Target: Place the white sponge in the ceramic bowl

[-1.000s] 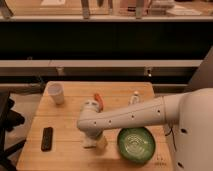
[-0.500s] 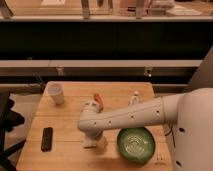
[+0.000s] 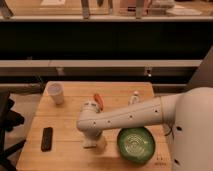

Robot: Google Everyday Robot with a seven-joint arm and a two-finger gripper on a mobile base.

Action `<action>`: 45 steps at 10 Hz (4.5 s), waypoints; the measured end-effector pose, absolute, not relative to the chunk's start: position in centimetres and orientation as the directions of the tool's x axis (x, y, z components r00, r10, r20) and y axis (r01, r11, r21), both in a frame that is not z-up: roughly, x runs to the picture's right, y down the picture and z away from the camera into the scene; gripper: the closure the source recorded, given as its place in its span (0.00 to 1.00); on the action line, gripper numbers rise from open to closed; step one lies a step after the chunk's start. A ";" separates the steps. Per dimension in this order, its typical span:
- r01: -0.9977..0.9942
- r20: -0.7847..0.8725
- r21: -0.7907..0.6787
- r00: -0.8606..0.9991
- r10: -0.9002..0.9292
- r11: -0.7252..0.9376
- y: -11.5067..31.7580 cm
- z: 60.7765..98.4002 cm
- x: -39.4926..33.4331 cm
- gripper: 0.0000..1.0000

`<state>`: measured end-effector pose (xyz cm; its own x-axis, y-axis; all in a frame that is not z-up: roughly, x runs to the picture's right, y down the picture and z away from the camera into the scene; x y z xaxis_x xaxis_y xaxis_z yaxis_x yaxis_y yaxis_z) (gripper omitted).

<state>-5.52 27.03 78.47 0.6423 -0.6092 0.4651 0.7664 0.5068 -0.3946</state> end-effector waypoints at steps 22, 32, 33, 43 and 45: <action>0.760 0.460 -0.393 0.650 -0.604 0.518 28.4 79.0 -6.8 0.61; 0.721 0.425 -0.402 0.693 -0.582 0.565 25.3 76.2 -4.6 1.00; 0.720 0.425 -0.398 0.694 -0.581 0.569 24.8 75.9 -4.7 1.00; 0.663 0.362 -0.419 0.748 -0.556 0.620 21.9 74.9 1.4 1.00; 0.647 0.357 -0.423 0.763 -0.540 0.634 22.0 74.6 2.7 1.00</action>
